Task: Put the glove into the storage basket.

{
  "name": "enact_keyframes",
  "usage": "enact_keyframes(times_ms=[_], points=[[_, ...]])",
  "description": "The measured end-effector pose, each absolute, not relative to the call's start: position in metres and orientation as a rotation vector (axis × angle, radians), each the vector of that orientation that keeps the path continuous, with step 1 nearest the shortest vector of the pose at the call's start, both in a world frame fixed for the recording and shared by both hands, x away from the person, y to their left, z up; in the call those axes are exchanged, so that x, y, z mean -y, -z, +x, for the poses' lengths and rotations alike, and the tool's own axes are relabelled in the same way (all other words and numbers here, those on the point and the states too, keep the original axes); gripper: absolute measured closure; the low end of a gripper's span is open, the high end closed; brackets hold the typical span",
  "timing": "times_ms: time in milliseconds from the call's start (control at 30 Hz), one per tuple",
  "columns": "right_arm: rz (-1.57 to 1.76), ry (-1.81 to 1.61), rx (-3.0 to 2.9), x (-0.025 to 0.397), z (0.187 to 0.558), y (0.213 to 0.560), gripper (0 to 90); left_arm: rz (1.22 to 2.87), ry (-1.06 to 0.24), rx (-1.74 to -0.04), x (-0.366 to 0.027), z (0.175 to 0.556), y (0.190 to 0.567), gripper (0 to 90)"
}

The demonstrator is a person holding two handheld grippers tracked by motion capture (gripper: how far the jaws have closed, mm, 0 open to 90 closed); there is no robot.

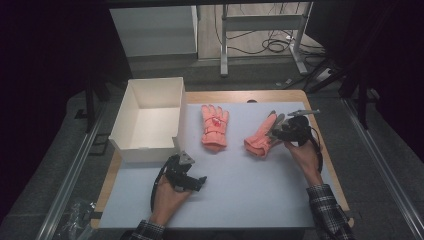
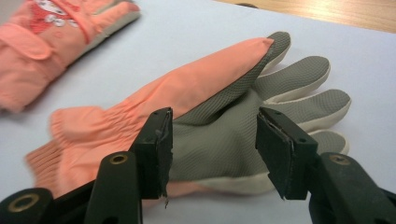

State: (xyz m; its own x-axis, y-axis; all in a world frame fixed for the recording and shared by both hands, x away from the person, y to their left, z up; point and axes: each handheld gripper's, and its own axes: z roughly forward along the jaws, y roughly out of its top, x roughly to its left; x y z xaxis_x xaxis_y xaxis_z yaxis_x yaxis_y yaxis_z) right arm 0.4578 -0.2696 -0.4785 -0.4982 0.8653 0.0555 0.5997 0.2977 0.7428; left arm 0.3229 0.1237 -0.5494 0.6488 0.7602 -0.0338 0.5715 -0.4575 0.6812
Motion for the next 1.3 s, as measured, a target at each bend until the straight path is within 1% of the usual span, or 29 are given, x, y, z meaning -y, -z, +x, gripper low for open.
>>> enact_keyframes(times_ms=[100,133,233,300,367,400,433,500,533,600,700,1033,1300], points=[[1.331,-1.0,-2.212,0.267,0.463,0.483,45.5,2.193,-0.362,-1.029,-0.124,0.323,0.549,0.0],[1.36,-0.947,-2.21,0.264,0.469,0.488,42.3,2.193,-0.362,-1.029,-0.124,0.323,0.549,0.0],[1.388,-0.92,-2.208,0.263,0.473,0.493,41.7,2.194,-0.363,-1.029,-0.124,0.323,0.549,0.0],[1.406,-0.902,-2.222,0.262,0.475,0.497,46.7,2.193,-0.362,-1.029,-0.124,0.323,0.549,0.0],[1.382,-0.87,-2.224,0.259,0.474,0.5,53.9,2.194,-0.362,-1.029,-0.124,0.323,0.549,0.0],[1.382,-0.87,-2.224,0.259,0.474,0.5,53.9,2.194,-0.362,-1.029,-0.124,0.323,0.549,0.0],[1.368,-0.87,-2.222,0.259,0.473,0.502,65.6,2.194,-0.363,-1.029,-0.124,0.323,0.549,0.0],[1.381,-0.888,-2.221,0.26,0.473,0.503,74.1,2.194,-0.363,-1.029,-0.124,0.323,0.549,0.0],[1.381,-0.888,-2.221,0.26,0.473,0.503,74.1,2.193,-0.363,-1.029,-0.124,0.323,0.549,0.0],[1.379,-0.898,-2.223,0.261,0.472,0.503,80.7,2.194,-0.363,-1.028,-0.124,0.323,0.549,0.0],[1.385,-0.913,-2.229,0.262,0.472,0.502,84.7,2.193,-0.362,-1.029,-0.124,0.323,0.549,0.0],[1.368,-0.978,-2.247,0.268,0.467,0.49,85.3,2.193,-0.362,-1.029,-0.124,0.323,0.549,0.0],[1.319,-1.078,-2.295,0.271,0.456,0.473,85.4,2.194,-0.362,-1.029,-0.124,0.323,0.549,0.0]])
